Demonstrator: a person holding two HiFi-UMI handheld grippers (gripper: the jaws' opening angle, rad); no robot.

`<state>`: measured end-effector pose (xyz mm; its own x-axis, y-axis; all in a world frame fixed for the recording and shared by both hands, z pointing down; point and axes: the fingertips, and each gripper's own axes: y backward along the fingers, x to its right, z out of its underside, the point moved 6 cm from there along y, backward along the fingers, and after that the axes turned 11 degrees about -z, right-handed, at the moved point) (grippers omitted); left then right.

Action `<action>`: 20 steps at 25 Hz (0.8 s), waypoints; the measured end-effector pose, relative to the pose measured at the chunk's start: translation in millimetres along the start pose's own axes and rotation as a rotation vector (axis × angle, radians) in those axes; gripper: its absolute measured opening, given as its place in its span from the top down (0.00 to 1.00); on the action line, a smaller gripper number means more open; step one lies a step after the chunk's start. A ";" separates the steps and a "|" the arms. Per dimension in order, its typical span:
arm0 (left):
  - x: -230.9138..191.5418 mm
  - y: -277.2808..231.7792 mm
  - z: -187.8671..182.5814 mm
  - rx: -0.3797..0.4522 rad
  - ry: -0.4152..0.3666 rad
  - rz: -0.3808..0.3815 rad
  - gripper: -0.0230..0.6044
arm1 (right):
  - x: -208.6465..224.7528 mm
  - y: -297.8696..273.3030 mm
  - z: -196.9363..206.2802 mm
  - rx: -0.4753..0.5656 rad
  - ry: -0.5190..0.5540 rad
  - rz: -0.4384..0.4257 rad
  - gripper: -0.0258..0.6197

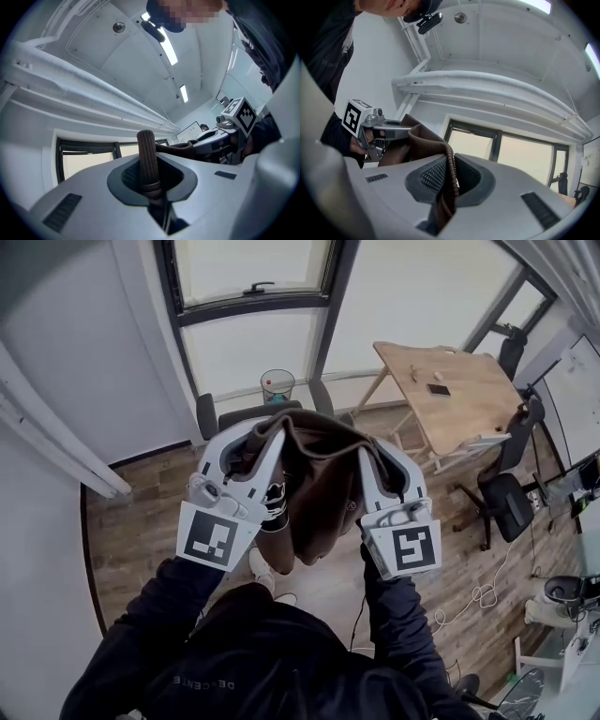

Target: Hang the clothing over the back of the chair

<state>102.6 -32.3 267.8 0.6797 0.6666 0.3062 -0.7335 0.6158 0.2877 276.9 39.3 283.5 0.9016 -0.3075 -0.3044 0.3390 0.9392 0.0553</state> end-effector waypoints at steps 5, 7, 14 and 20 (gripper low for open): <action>-13.0 -31.0 -1.5 0.030 -0.051 -0.010 0.89 | 27.6 -25.6 -3.4 0.018 0.031 -0.011 0.89; -20.4 -46.8 3.3 0.035 -0.035 -0.025 0.89 | 38.8 -38.4 -2.9 0.023 0.040 -0.020 0.89; -60.2 -100.4 12.2 0.050 0.003 -0.043 0.89 | 79.3 -94.7 -11.9 0.050 0.060 -0.036 0.89; -93.3 -151.0 23.0 0.047 0.029 -0.034 0.89 | 118.6 -145.1 -13.2 0.052 0.080 -0.045 0.90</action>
<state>150.0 -197.2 216.7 0.7035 0.6578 0.2691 -0.7085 0.6186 0.3397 331.1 -131.4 226.8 0.8612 -0.3343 -0.3829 0.3945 0.9146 0.0888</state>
